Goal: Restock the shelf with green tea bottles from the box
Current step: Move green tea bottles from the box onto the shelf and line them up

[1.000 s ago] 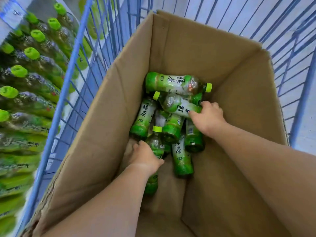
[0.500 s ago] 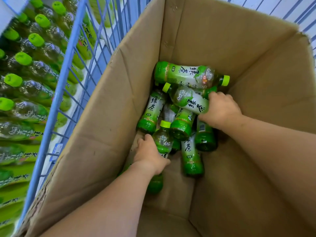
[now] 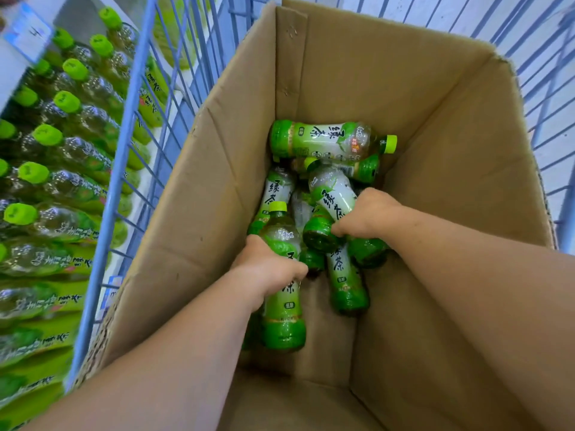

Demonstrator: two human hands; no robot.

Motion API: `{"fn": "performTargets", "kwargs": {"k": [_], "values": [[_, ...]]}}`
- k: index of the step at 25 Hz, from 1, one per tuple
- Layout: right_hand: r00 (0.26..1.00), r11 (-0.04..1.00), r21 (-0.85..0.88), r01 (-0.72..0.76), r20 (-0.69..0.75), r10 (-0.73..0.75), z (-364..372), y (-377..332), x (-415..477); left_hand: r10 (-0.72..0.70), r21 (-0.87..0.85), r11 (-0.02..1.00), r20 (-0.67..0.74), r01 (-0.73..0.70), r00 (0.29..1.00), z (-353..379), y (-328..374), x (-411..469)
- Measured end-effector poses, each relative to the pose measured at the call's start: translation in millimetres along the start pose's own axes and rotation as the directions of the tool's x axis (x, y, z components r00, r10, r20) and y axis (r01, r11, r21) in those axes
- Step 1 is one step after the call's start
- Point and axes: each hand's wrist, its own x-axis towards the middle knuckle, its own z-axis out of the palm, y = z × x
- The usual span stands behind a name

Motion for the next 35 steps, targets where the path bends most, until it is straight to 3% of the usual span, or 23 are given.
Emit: {"fn": "performTargets", "kwargs": {"k": [5,9,15,18,22,29,35], "values": [[0.987,0.969,0.200,-0.142,0.104,0.123,15.3,16.8,-22.7,-0.035,-0.072,0.997,0.042,0.038,0.998,-10.0,7.4,-16.1],[0.946,0.752,0.578,-0.316,0.257,0.199,27.7,26.5,-53.3,0.008,-0.131,0.991,0.012,-0.006,1.000,-16.4,15.8,-37.7],[0.927,0.569,0.731,-0.376,0.307,0.216,34.3,33.0,-107.2,0.069,-0.235,0.971,0.117,-0.040,0.991,-31.8,19.1,-83.4],[0.937,0.474,0.810,-0.345,0.273,0.216,31.6,28.4,-136.1,0.123,-0.330,0.943,0.217,-0.046,0.968,-38.9,15.9,-107.6],[0.967,0.430,0.868,-0.249,0.201,0.154,25.4,22.3,-169.6,0.228,-0.429,0.898,0.271,-0.094,0.935,-46.4,5.6,-130.6],[0.998,0.440,0.898,0.003,0.021,-0.051,-2.1,25.0,-229.3,0.384,-0.472,0.828,0.085,-0.302,0.920,-65.7,-3.1,-179.4],[0.983,0.523,0.844,0.119,-0.024,-0.184,-37.2,34.7,-301.7,0.369,-0.559,0.741,-0.122,-0.371,0.921,-77.7,-4.1,-260.6]]}}
